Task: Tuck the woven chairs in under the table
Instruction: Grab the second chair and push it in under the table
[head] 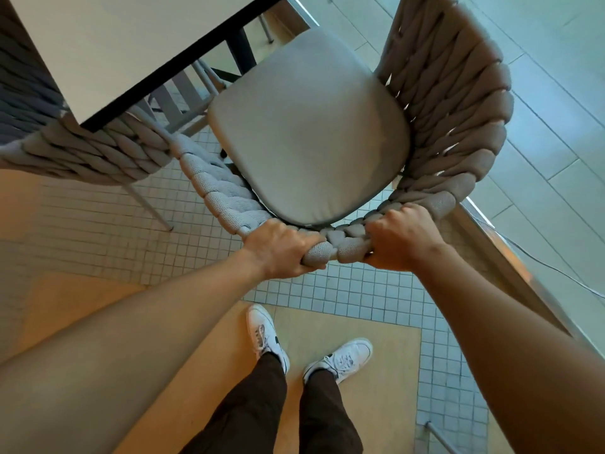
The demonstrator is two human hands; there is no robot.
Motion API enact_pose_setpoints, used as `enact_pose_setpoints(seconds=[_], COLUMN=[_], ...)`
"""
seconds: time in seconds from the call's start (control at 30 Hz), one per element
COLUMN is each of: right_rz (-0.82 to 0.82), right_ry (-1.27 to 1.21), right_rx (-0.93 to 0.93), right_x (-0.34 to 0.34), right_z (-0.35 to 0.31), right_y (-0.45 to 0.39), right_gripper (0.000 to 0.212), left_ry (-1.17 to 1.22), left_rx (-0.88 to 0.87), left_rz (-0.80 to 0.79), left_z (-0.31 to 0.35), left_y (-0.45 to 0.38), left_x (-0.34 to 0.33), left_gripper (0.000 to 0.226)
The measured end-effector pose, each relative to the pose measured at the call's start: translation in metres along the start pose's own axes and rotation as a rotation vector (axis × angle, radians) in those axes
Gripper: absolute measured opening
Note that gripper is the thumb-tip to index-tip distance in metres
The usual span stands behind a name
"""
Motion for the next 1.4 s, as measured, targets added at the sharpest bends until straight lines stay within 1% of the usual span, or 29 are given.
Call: enact_pose_setpoints(seconds=[0.1,0.3,0.43,0.6,0.67,0.73,0.9,1.0,1.07,1.2,1.3,1.4], right_rz=[0.042,0.028,0.027,0.049,0.010,0.005,-0.008,-0.028,-0.061,-0.155,-0.217,-0.226], right_ry=[-0.018,-0.009,-0.015,-0.046,0.000,0.017,-0.077,-0.120,-0.157,-0.231,-0.267,-0.241], right_rx=[0.050,0.096,0.082,0.033,-0.001,-0.042,-0.136,-0.148,-0.167,-0.173,-0.187,-0.175], right_x=[-0.004,-0.006,-0.006,-0.004,-0.006,-0.008,-0.013,-0.013,-0.012,0.000,0.013,0.028], right_z=[-0.003,0.004,0.005,0.000,-0.003,-0.005,-0.023,-0.032,-0.034,-0.037,-0.044,-0.057], right_y=[-0.003,-0.002,-0.001,0.003,0.006,0.007,0.021,0.034,0.042,0.052,0.053,0.052], right_gripper=[0.052,0.049,0.050,0.044,0.049,0.053,0.075,0.095,0.103,0.108,0.112,0.114], left_ry=[-0.017,-0.027,-0.028,-0.013,0.005,0.016,0.091,0.120,0.134,0.165,0.222,0.276], left_rx=[-0.023,-0.015,-0.003,0.068,0.110,0.159,0.270,0.283,0.266,0.263,0.314,0.392], left_rz=[-0.033,-0.083,-0.071,-0.132,-0.148,-0.170,-0.234,-0.290,-0.318,-0.308,-0.287,-0.262], left_z=[-0.005,-0.005,-0.003,-0.003,0.000,0.002,0.010,0.016,0.018,0.019,0.013,0.005], left_y=[0.004,0.001,0.001,0.001,0.002,0.002,0.002,0.002,0.005,0.020,0.033,0.049], left_x=[-0.004,-0.005,-0.002,-0.001,0.001,0.004,0.013,0.020,0.026,0.046,0.061,0.072], left_gripper=[0.058,0.062,0.060,0.057,0.054,0.054,0.059,0.064,0.066,0.068,0.069,0.068])
Point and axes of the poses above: each hand's wrist, its own y-axis away from the middle knuckle, its own x-axis out of the back of the hand, z = x × y, the point moved 3 cm from there along -y, towards the middle knuckle, and after that the axes turned 12 degrees about -y, right-handed, at the moved point
